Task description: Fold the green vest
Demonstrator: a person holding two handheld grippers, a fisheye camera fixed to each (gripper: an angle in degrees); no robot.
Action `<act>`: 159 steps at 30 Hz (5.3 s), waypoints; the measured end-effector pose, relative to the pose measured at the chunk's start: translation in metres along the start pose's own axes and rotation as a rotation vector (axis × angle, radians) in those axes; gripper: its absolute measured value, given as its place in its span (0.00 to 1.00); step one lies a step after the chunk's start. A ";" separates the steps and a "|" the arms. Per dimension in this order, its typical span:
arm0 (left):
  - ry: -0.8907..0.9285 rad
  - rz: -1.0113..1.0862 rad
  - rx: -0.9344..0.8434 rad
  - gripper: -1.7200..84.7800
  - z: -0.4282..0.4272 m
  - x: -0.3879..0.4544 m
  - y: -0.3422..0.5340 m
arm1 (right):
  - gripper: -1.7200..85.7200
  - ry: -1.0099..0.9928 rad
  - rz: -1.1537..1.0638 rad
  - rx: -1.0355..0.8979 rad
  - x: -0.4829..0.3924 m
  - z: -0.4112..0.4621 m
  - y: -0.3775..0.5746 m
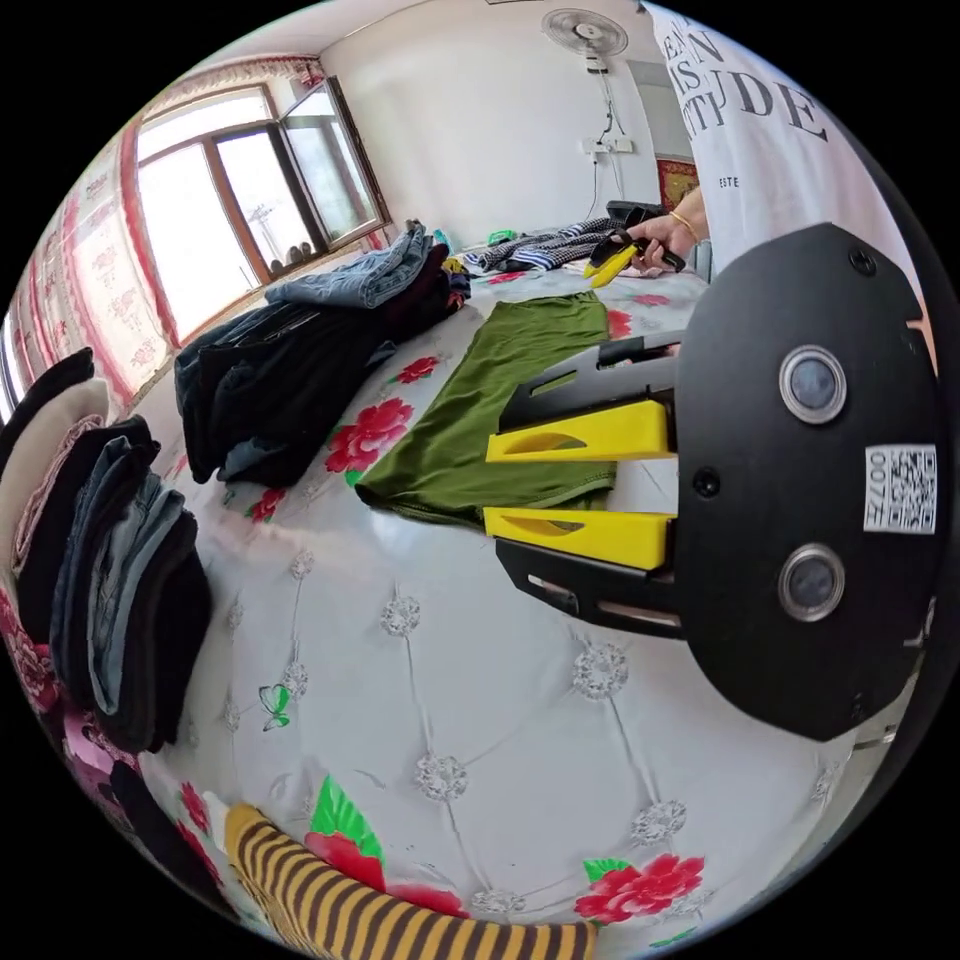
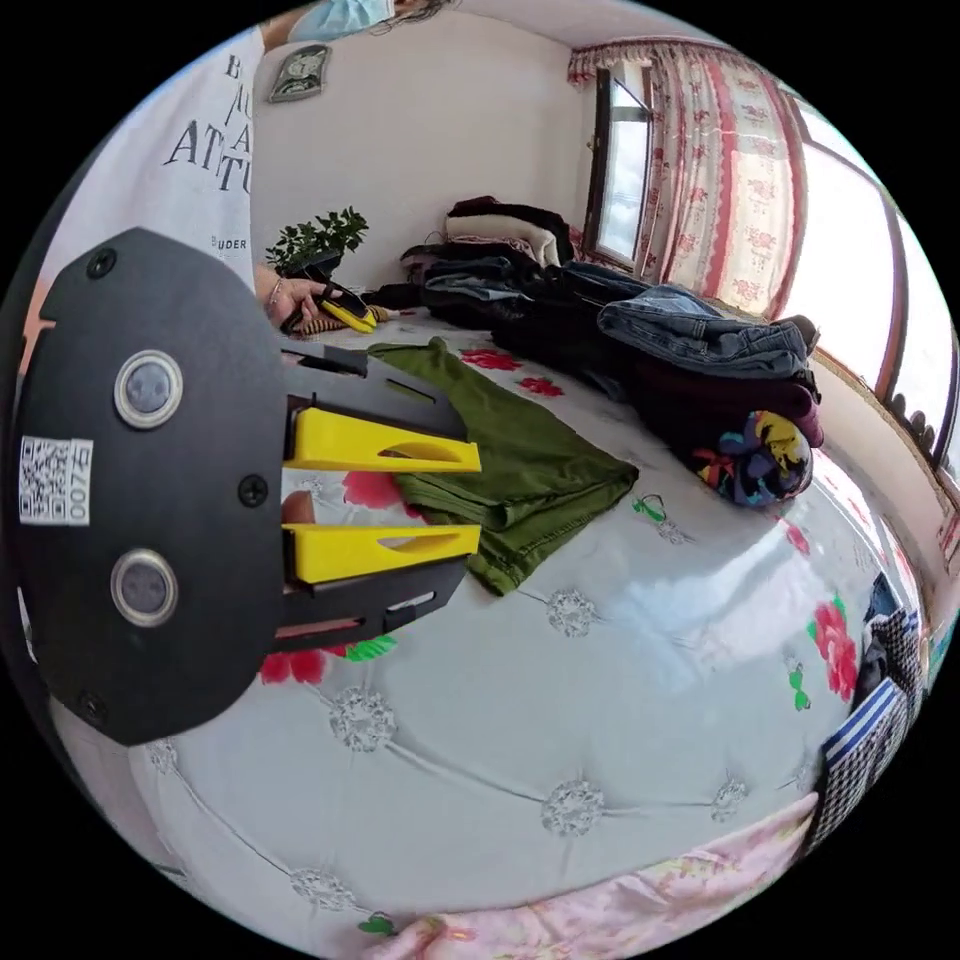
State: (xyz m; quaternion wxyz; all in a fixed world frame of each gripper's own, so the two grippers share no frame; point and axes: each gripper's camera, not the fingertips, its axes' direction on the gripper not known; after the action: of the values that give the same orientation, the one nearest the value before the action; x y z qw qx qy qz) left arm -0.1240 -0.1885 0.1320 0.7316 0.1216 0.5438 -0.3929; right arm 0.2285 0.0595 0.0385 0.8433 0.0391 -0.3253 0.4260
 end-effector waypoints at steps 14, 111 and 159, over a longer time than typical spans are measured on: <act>-0.124 0.215 -0.156 0.06 0.126 0.035 -0.109 | 0.05 0.355 -0.314 -0.237 -0.065 0.140 -0.125; -0.175 0.011 -0.151 0.07 0.022 0.039 0.079 | 0.04 -0.171 0.171 0.184 0.100 -0.016 0.011; 0.682 -0.084 -0.072 0.01 -0.028 -0.060 -0.067 | 0.03 -0.638 -0.110 -0.402 -0.084 0.004 -0.048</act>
State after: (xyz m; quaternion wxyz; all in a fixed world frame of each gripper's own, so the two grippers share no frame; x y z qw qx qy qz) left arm -0.1970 -0.1887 0.1913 0.4947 0.1974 0.7750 -0.3400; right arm 0.2265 -0.0305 0.0023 0.7121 0.0210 -0.6459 0.2743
